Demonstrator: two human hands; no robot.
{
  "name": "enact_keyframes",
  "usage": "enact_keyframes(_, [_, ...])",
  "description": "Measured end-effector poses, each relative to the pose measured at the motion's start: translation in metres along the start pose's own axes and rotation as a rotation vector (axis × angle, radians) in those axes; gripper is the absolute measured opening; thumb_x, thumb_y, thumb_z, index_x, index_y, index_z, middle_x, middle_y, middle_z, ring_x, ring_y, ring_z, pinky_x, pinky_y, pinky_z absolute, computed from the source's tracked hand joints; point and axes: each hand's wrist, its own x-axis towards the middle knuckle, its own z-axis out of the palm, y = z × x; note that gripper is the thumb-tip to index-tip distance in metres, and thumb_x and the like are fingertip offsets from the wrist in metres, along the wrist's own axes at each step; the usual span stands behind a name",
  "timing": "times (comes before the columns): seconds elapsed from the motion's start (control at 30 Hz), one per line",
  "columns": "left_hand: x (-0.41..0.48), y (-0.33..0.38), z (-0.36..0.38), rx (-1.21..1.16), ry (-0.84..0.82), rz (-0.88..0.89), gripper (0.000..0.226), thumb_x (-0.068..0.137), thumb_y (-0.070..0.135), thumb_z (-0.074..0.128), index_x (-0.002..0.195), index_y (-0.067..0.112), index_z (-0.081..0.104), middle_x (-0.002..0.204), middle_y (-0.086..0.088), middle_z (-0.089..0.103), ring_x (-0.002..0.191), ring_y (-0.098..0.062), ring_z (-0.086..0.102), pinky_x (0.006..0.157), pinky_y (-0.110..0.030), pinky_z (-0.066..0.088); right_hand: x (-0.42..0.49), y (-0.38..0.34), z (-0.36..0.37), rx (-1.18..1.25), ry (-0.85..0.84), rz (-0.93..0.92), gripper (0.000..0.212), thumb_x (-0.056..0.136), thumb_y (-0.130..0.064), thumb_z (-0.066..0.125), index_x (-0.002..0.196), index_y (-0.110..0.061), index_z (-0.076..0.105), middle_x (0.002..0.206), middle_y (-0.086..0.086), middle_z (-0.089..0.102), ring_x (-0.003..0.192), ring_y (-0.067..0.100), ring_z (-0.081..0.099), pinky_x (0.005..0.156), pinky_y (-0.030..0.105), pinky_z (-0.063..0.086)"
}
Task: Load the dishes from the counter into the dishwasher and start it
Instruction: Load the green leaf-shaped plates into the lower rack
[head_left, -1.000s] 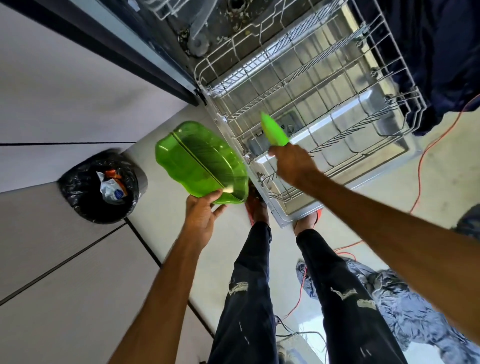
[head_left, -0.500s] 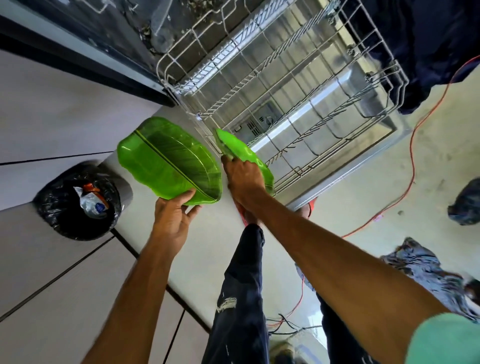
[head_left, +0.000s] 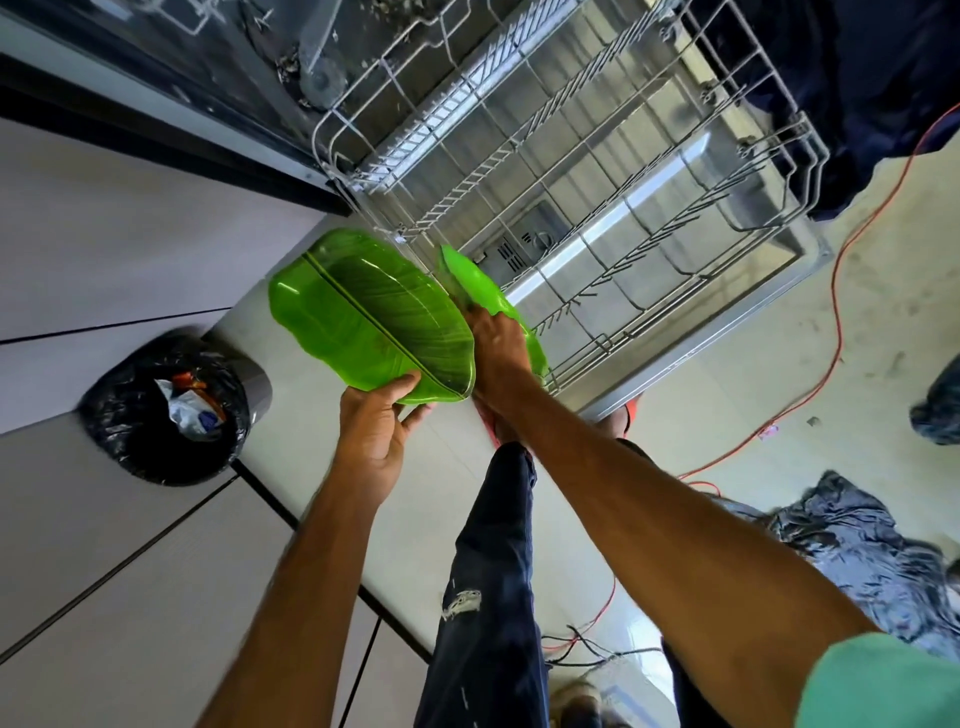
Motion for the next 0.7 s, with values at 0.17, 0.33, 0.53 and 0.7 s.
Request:
enact_keyframes(0.17, [0.002, -0.001, 0.0, -0.036, -0.011, 0.001, 0.034, 0.09, -0.009, 0.061, 0.099, 0.023, 0.066, 0.099, 0.004, 0.073, 0.093, -0.017, 0.071, 0.068, -0.033, 0.059, 0.001, 0.016, -0.012, -0.049, -0.006, -0.02, 0.057, 0.094, -0.014, 0.059, 0.145, -0.023, 0.037, 0.106, 0.006, 0.071, 0.092, 0.034, 0.069, 0.066, 0.035, 0.043])
enact_keyframes(0.33, [0.004, 0.002, 0.002, -0.082, 0.007, -0.01, 0.035, 0.089, -0.009, 0.062, 0.108, 0.021, 0.063, 0.107, -0.001, 0.071, 0.099, -0.021, 0.069, 0.065, -0.031, 0.059, -0.008, 0.009, 0.0, -0.086, -0.036, -0.062, 0.062, 0.098, -0.017, 0.055, 0.153, -0.024, 0.028, 0.107, 0.007, 0.067, 0.09, 0.032, 0.068, 0.065, 0.037, 0.046])
enact_keyframes(0.53, [0.01, 0.003, -0.001, -0.099, 0.028, -0.014, 0.043, 0.088, -0.009, 0.063, 0.12, 0.019, 0.057, 0.116, -0.003, 0.068, 0.104, -0.024, 0.067, 0.064, -0.032, 0.059, 0.016, 0.013, 0.013, -0.069, -0.012, 0.037, 0.06, 0.098, -0.007, 0.055, 0.15, -0.017, 0.027, 0.108, 0.01, 0.064, 0.088, 0.028, 0.063, 0.064, 0.035, 0.037])
enact_keyframes(0.7, [0.014, 0.0, -0.004, -0.092, 0.034, -0.021, 0.036, 0.088, -0.009, 0.062, 0.113, 0.018, 0.061, 0.113, -0.004, 0.069, 0.102, -0.023, 0.068, 0.064, -0.032, 0.06, 0.037, 0.032, 0.013, -0.116, -0.06, 0.049, 0.058, 0.101, -0.009, 0.049, 0.153, -0.014, 0.024, 0.129, 0.015, 0.059, 0.11, 0.031, 0.062, 0.079, 0.039, 0.049])
